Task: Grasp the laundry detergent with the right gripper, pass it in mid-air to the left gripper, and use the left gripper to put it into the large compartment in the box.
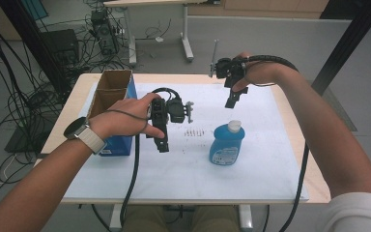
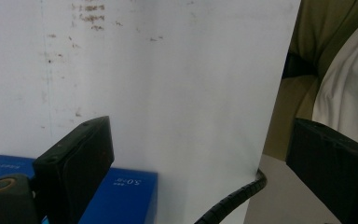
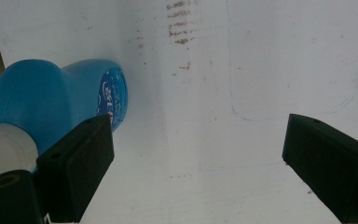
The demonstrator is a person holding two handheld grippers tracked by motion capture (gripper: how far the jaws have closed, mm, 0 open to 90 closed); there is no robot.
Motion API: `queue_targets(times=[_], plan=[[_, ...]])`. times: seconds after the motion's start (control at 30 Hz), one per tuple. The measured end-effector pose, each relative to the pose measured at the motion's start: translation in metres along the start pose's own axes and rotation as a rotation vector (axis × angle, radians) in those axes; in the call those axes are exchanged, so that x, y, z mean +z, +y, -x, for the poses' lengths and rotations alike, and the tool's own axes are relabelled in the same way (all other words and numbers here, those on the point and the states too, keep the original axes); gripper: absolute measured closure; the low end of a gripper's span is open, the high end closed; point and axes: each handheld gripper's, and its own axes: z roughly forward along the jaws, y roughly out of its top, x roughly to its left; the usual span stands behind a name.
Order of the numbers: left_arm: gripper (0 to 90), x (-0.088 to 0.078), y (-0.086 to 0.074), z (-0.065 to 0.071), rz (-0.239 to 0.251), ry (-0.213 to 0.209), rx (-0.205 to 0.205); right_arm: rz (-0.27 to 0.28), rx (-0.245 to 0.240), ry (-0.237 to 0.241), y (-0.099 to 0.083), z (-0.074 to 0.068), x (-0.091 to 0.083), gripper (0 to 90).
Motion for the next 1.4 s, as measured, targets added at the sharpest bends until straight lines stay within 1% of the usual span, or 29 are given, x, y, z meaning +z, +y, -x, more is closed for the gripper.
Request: queue_targets(times=[0.17,0.23,0.3,0.4,0.47,0.57,0.93,1.13,1.23,1.4], plan=[[7.9,-0.001,0.000,0.001,0.002,0.002,-0.002,0.005,0.004,-0.004,-0.002,0.001,-0.002,8.8],[7.9,-0.002,0.001,0.001,-0.007,0.001,0.002,0.007,0.004,-0.006,-0.003,0.001,-0.003,8.8],[8.0,-0.003,0.001,0.001,0.000,0.007,0.002,0.007,0.007,-0.008,-0.003,0.000,-0.004,8.8],[7.9,-0.003,0.001,0.001,-0.003,0.005,0.001,0.014,0.008,-0.011,-0.004,0.000,-0.006,8.8],[7.9,-0.003,0.000,0.001,-0.006,0.007,0.002,0.012,0.008,-0.011,-0.004,0.000,-0.006,8.8],[8.0,-0.003,-0.001,0.001,0.004,0.009,-0.001,0.009,0.006,-0.010,-0.003,0.000,-0.006,8.8],[8.0,-0.002,-0.001,0.000,0.000,0.004,-0.001,0.015,0.008,-0.017,-0.002,-0.001,-0.009,8.8],[8.0,-0.001,-0.001,0.000,0.001,0.006,-0.001,0.030,0.018,-0.022,-0.006,-0.002,-0.013,8.4],[8.0,-0.001,-0.001,0.000,0.002,0.006,-0.002,0.028,0.018,-0.022,-0.007,-0.002,-0.015,8.5],[8.0,-0.002,-0.001,0.001,0.001,0.007,-0.001,0.052,0.013,-0.020,-0.008,-0.007,-0.022,7.3]])
